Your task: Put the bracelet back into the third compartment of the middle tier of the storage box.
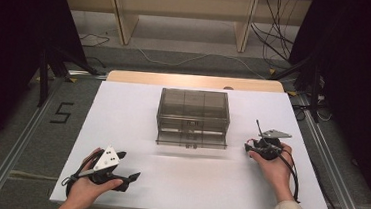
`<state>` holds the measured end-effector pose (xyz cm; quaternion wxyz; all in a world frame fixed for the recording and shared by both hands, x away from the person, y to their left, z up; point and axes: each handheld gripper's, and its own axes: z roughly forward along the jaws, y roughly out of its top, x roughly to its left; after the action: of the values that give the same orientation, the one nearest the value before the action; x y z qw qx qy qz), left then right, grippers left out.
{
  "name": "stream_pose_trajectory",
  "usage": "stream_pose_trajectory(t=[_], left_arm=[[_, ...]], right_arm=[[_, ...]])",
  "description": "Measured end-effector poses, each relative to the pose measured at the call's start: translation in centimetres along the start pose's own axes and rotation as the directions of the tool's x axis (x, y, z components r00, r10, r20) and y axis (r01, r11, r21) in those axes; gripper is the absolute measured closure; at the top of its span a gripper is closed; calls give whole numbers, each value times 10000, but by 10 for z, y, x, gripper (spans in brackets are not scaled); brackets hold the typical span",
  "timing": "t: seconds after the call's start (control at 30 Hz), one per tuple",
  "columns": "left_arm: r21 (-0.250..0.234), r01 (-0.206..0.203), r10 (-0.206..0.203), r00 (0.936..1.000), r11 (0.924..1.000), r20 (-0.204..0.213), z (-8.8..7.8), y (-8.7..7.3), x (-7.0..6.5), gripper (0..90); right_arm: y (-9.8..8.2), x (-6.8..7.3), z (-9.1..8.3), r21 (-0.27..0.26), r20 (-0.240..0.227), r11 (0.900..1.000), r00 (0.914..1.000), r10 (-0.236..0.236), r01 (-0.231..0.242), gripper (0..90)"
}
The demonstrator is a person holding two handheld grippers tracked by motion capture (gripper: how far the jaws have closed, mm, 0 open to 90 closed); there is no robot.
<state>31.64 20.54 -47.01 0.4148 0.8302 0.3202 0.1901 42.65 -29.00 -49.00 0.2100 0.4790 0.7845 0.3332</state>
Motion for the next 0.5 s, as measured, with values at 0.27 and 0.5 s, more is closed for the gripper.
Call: stream_pose_trajectory(t=[0.27, 0.5], left_arm=[[-30, 60, -60, 10000, 10000, -13, 0, 0, 1, 158], [-21, 81, -81, 10000, 10000, -32, 0, 0, 1, 159]], right_arm=[[1, 0, 2, 31, 56, 10000, 10000, 25, -25, 663], [1, -2, 2, 1, 70, 9997, 9997, 236, -236, 774]])
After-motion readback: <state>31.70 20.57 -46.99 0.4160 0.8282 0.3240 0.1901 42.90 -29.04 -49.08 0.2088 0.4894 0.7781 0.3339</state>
